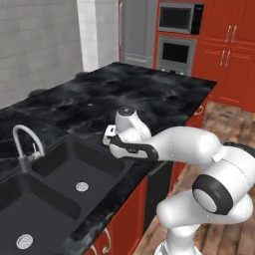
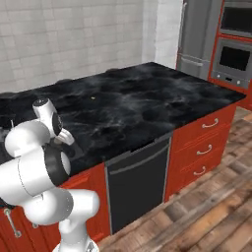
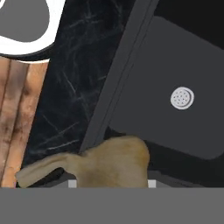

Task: Turn on the sink faucet. Then move the garlic from the counter to the sink. Turn off the sink. Move the vegetable from the sink to the pot next to the stove. Finally move the pot to the rear left burner.

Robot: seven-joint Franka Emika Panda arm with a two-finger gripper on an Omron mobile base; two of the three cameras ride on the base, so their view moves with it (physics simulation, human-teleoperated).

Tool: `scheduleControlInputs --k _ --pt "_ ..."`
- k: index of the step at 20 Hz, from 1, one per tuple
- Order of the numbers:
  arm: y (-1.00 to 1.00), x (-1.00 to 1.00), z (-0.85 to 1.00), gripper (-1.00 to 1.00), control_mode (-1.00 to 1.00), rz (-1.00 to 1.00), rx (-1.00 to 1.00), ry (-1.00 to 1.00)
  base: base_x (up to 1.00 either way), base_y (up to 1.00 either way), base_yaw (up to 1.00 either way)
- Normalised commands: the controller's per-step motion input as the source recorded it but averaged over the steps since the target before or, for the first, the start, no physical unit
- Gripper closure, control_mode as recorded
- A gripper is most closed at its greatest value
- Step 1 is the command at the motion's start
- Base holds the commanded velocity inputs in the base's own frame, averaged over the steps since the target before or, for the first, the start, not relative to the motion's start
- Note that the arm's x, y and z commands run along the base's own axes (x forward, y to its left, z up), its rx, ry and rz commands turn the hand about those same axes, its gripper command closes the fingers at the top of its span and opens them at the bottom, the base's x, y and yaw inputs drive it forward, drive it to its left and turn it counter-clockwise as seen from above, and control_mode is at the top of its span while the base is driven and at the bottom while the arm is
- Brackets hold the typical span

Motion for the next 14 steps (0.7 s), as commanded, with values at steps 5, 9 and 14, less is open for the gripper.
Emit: scheduleControlInputs --k 5,9,14 --pt "0.0 0.0 0.0 1.0 1.0 0.0 0.0 0.0 0.0 -0.2 -0.54" --pt "0.0 0.0 0.0 1.0 1.0 0.0 0.0 0.0 0.0 -0.14 -0.54" --pt "0.0 0.0 0.0 1.0 1.0 0.0 0.0 0.0 0.0 -0.11 -0.53"
